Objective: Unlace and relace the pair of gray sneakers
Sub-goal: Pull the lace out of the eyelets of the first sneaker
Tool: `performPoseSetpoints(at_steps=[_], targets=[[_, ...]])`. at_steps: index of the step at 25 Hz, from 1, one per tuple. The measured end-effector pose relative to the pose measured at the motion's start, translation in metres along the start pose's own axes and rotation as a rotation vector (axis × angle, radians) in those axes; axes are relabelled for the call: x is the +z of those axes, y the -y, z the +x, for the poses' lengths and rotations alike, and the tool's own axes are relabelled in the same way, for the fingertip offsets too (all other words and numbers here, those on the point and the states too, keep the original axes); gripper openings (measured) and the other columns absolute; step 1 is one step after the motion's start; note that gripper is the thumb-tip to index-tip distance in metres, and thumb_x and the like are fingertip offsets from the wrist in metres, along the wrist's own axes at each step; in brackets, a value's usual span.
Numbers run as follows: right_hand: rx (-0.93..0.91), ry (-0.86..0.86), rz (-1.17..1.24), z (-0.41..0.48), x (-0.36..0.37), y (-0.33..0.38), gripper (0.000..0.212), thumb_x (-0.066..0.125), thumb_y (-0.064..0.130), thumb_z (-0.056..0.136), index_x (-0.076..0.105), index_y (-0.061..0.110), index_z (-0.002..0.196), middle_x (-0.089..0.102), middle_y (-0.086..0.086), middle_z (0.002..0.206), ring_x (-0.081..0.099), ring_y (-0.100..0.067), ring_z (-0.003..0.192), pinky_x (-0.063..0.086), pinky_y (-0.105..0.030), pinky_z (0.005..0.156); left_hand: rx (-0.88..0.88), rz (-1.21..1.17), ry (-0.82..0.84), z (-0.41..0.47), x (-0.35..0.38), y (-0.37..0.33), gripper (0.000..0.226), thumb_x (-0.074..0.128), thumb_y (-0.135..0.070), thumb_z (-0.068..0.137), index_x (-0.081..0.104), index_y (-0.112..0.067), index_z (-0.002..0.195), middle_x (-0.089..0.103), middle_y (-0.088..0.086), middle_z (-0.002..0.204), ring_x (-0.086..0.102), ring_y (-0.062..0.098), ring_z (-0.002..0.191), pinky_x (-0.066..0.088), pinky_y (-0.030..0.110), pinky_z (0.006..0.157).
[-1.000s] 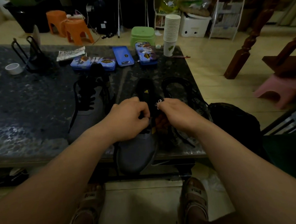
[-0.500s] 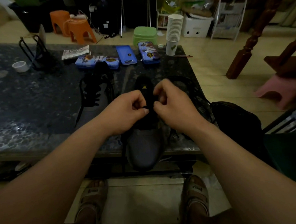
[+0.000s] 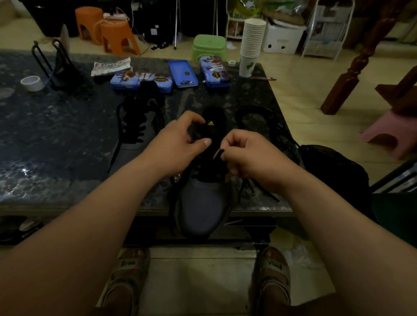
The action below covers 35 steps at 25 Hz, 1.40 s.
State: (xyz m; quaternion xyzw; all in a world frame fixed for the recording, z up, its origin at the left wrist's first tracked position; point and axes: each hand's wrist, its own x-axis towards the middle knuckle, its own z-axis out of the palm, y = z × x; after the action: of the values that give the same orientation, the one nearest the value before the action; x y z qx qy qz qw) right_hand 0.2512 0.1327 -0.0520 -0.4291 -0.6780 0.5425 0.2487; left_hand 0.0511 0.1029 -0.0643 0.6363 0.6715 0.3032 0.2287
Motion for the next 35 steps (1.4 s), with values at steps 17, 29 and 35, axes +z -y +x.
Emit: performPoseSetpoints(at_steps=[17,29,35], targets=[[-0.117,-0.021,-0.612,-0.007,-0.006,0.011,0.004,0.070,0.027,0.096,0.065,0.027,0.097,0.067,0.008,0.086,0.063,-0.005,0.078,0.049,-0.024,0.068,-0.075,-0.077,0.000,0.005,-0.013,-0.001,0.038,0.078,-0.038,0.089,0.053,-0.029,0.116,0.071,0.010,0.079,0.070,0.024,0.068,0.059,0.043,0.068],[-0.096,-0.194,-0.715,0.001,0.002,0.013,0.021,0.057,0.035,0.104,0.062,0.021,0.090,0.063,0.004,0.082,0.061,-0.015,0.078,0.052,-0.037,0.069,-0.059,-0.037,0.010,0.004,-0.015,-0.002,0.039,0.076,-0.037,0.091,0.051,-0.029,0.120,0.069,0.003,0.079,0.067,0.016,0.067,0.054,0.037,0.064],[-0.057,-0.165,-0.146,-0.005,-0.003,0.021,0.033,0.049,0.038,0.108,0.063,0.017,0.088,0.063,0.005,0.076,0.056,-0.005,0.069,0.045,-0.029,0.068,-0.045,0.033,0.004,0.003,-0.015,-0.002,0.043,0.078,-0.038,0.088,0.050,-0.027,0.118,0.068,0.002,0.081,0.067,0.019,0.073,0.057,0.047,0.072]])
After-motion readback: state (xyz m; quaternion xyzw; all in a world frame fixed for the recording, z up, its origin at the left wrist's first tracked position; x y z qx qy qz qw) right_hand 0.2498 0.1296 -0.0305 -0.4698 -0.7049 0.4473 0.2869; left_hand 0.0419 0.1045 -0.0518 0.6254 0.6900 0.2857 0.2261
